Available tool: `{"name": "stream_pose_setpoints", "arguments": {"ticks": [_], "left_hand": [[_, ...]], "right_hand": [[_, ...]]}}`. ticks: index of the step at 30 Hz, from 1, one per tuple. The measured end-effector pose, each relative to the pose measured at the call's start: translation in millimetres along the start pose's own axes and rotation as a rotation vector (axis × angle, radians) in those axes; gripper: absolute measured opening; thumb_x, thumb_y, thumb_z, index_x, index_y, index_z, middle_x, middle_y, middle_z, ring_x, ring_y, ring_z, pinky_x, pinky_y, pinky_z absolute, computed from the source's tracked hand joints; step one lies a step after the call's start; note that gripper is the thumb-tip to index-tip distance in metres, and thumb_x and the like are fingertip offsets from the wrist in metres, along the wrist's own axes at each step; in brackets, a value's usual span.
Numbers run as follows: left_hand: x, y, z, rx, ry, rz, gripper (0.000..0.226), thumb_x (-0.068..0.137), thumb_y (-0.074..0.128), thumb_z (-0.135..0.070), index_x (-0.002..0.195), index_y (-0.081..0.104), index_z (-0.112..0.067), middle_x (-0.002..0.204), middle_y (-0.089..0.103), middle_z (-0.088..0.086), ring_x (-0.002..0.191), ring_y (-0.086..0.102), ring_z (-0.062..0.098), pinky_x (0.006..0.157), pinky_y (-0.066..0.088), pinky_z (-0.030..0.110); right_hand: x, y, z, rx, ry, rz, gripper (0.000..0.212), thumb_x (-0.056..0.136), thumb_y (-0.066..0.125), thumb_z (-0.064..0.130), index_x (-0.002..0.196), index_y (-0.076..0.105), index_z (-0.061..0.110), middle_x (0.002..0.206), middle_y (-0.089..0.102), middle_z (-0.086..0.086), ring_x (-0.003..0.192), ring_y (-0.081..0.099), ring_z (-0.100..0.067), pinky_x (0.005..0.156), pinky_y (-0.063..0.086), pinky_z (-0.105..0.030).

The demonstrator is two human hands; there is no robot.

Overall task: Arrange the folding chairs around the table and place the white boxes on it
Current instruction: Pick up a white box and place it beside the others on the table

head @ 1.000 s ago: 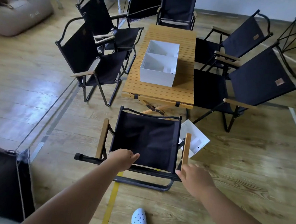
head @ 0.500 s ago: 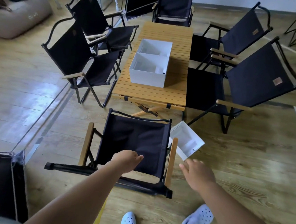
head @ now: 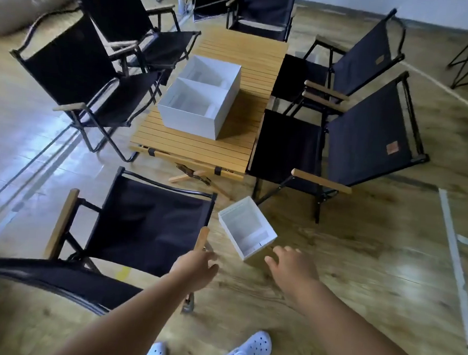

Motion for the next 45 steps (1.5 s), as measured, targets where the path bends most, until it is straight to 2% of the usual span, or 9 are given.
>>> {"name": "stream_pose_setpoints", "arguments": {"ticks": [4,11,15,22,27,34,38,43,45], "left_hand": [[2.8,24.2,-37.2,0.048,0.013,0.042,0.034,0.094,0.046,-0.041,0.123,0.061,-0.032,0.123,0.063,-0.006,0.115,0.057,0.021,0.094,0.048,0.035],[32.4,39.0,-54.5,0.021,-0.028,0.08,0.039,0.093,0.046,-0.04,0.129,0.058,-0.031,0.131,0.06,-0.005,0.121,0.053,0.019,0.093,0.046,0.032],[54.8,50.0,-64.5,-0.028,-0.04,0.107,0.039,0.093,0.048,-0.038,0.129,0.058,-0.029,0.131,0.06,-0.002,0.117,0.057,0.021,0.092,0.049,0.032],[139.3,89.4,-71.6,-0.113,-0.099,0.13,0.041,0.091,0.049,-0.039,0.13,0.057,-0.029,0.129,0.061,-0.003,0.116,0.058,0.019,0.092,0.048,0.029],[241.0,137.1,-67.4,-0.148,-0.138,0.112,0.042,0.09,0.049,-0.036,0.131,0.055,-0.029,0.129,0.061,-0.002,0.108,0.063,0.019,0.079,0.047,0.028],[383.3,240.5,-32.7,-0.142,-0.168,0.153,0.045,0.086,0.052,-0.039,0.13,0.055,-0.029,0.133,0.056,-0.001,0.118,0.056,0.021,0.091,0.045,0.026],[448.0,297.0,-9.3,-0.104,-0.186,0.157,0.046,0.085,0.056,-0.042,0.13,0.055,-0.032,0.137,0.049,0.001,0.124,0.051,0.021,0.098,0.043,0.026],[500.1,358.2,11.3,0.051,-0.062,0.238,0.061,0.077,0.067,-0.053,0.129,0.057,-0.023,0.13,0.057,0.002,0.119,0.055,0.022,0.095,0.043,0.026],[508.4,382.0,18.2,0.094,-0.064,0.313,0.063,0.078,0.071,-0.05,0.131,0.054,-0.02,0.13,0.056,0.002,0.122,0.054,0.024,0.099,0.042,0.028]], "right_hand": [[4.4,-0.8,-42.4,-0.019,0.024,0.041,0.043,0.1,0.032,0.048,0.127,0.052,0.021,0.129,0.055,-0.004,0.12,0.049,-0.026,0.093,0.043,-0.036],[23.3,6.7,-66.7,-0.012,-0.008,0.092,0.042,0.099,0.034,0.049,0.126,0.052,0.022,0.129,0.055,-0.002,0.121,0.048,-0.025,0.094,0.043,-0.037],[43.7,13.1,-77.1,-0.015,-0.031,0.114,0.042,0.099,0.036,0.048,0.131,0.05,0.024,0.132,0.053,0.0,0.123,0.047,-0.023,0.095,0.043,-0.037],[124.5,42.0,-99.3,0.004,-0.065,0.142,0.045,0.098,0.043,0.042,0.139,0.043,0.025,0.139,0.048,0.003,0.129,0.042,-0.021,0.102,0.042,-0.035],[226.5,105.0,-120.3,-0.014,-0.09,0.153,0.046,0.097,0.045,0.038,0.14,0.042,0.024,0.139,0.046,0.002,0.129,0.04,-0.022,0.103,0.041,-0.037],[365.7,219.9,-160.2,-0.163,-0.18,0.156,0.042,0.096,0.048,0.032,0.137,0.045,0.026,0.137,0.048,0.002,0.128,0.041,-0.024,0.105,0.035,-0.04],[425.4,287.1,-180.3,-0.209,-0.215,0.177,0.039,0.09,0.043,0.009,0.124,0.052,0.025,0.132,0.05,0.0,0.124,0.042,-0.025,0.101,0.038,-0.04],[470.3,350.4,-195.2,-0.231,-0.272,0.223,0.047,0.088,0.038,0.0,0.125,0.055,0.023,0.13,0.05,-0.003,0.129,0.039,-0.025,0.1,0.041,-0.04],[482.4,366.3,-196.6,-0.234,-0.286,0.246,0.046,0.088,0.037,-0.002,0.123,0.058,0.018,0.127,0.051,-0.005,0.129,0.039,-0.025,0.098,0.043,-0.039]]}}
Point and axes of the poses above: each hand's wrist, its own x-axis towards the middle knuckle, its own y-axis out of the palm, z = x × y, the point moved 4 cm from there along x, towards the middle knuckle
